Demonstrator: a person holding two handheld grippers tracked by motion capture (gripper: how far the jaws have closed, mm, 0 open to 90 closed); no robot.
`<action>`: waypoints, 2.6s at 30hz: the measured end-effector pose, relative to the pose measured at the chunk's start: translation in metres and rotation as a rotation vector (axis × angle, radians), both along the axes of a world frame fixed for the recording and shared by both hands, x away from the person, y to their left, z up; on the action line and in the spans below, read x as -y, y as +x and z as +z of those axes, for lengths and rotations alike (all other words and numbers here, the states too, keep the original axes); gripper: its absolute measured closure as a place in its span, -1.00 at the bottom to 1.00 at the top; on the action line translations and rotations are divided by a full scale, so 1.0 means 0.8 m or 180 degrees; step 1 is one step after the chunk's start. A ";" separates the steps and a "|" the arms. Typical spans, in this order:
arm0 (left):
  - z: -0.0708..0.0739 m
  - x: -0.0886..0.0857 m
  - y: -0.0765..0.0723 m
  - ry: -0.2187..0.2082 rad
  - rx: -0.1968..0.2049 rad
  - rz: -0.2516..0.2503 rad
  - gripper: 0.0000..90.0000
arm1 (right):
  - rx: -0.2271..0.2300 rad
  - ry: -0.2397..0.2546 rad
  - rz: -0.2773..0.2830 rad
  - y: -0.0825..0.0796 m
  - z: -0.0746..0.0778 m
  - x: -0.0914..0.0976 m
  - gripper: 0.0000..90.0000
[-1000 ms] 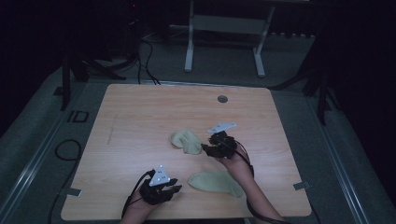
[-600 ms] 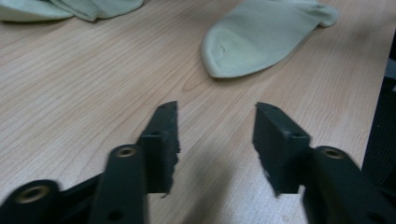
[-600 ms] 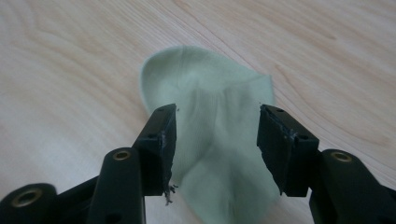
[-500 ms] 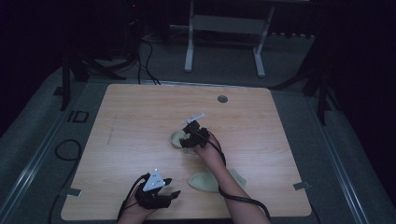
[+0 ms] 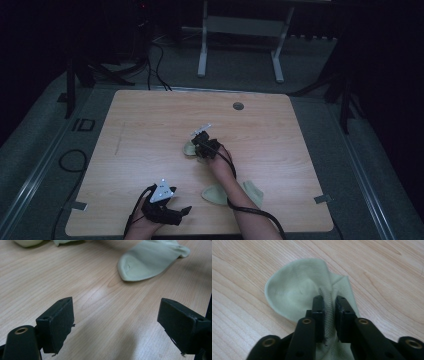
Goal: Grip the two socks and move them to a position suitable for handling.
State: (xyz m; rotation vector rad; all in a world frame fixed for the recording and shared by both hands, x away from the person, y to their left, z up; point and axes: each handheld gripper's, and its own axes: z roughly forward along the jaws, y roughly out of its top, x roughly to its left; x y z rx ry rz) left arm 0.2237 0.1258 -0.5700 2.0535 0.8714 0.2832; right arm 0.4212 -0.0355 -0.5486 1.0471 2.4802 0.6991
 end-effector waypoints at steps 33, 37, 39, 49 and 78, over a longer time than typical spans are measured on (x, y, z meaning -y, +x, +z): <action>-0.002 0.006 0.003 -0.0068 -0.0084 0.0054 -0.69 | -0.0216 0.0087 -0.0431 -0.038 0.052 0.171 0.81; -0.002 0.006 0.004 -0.0083 -0.0093 0.0062 -0.69 | -0.0371 0.0052 -0.0518 -0.032 0.024 0.193 0.74; -0.002 0.006 0.004 -0.0093 -0.0095 0.0063 -0.69 | -0.0382 0.0074 -0.0542 -0.031 0.022 0.197 0.65; -0.003 0.017 0.009 -0.0049 -0.0114 0.0008 -0.69 | -0.0330 0.0178 -0.0743 -0.025 0.029 0.247 0.19; 0.067 0.154 0.147 0.0413 0.0175 -0.0421 0.98 | -0.0269 0.0115 -0.0665 -0.043 0.028 0.282 0.99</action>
